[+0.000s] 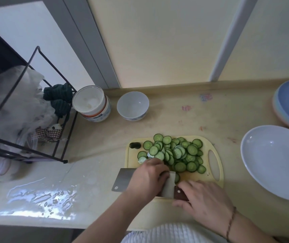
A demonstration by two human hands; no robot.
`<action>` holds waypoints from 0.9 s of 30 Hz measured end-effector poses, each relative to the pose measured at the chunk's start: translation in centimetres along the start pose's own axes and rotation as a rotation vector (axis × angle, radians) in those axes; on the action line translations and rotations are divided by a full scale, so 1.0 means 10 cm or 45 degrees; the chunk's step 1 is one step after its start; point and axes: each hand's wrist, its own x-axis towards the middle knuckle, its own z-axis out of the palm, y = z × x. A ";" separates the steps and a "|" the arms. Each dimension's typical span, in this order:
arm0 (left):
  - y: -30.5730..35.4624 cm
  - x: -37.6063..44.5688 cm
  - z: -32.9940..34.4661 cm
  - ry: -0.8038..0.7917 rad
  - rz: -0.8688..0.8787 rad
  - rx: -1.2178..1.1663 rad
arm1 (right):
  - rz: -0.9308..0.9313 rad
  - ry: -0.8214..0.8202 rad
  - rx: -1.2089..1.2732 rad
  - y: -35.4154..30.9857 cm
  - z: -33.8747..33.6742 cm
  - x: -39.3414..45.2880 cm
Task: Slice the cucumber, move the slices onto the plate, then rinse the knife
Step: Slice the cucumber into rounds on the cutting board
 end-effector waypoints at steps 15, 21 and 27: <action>-0.26 0.03 -0.44 0.226 -0.238 -0.035 | 0.238 0.122 -0.005 0.43 0.02 -0.73; 0.01 0.07 -0.23 0.507 -0.107 0.012 | 0.689 0.288 0.938 0.76 0.00 -1.21; 0.48 0.24 0.53 0.255 0.197 0.083 | 0.962 0.432 1.519 0.93 0.14 -0.93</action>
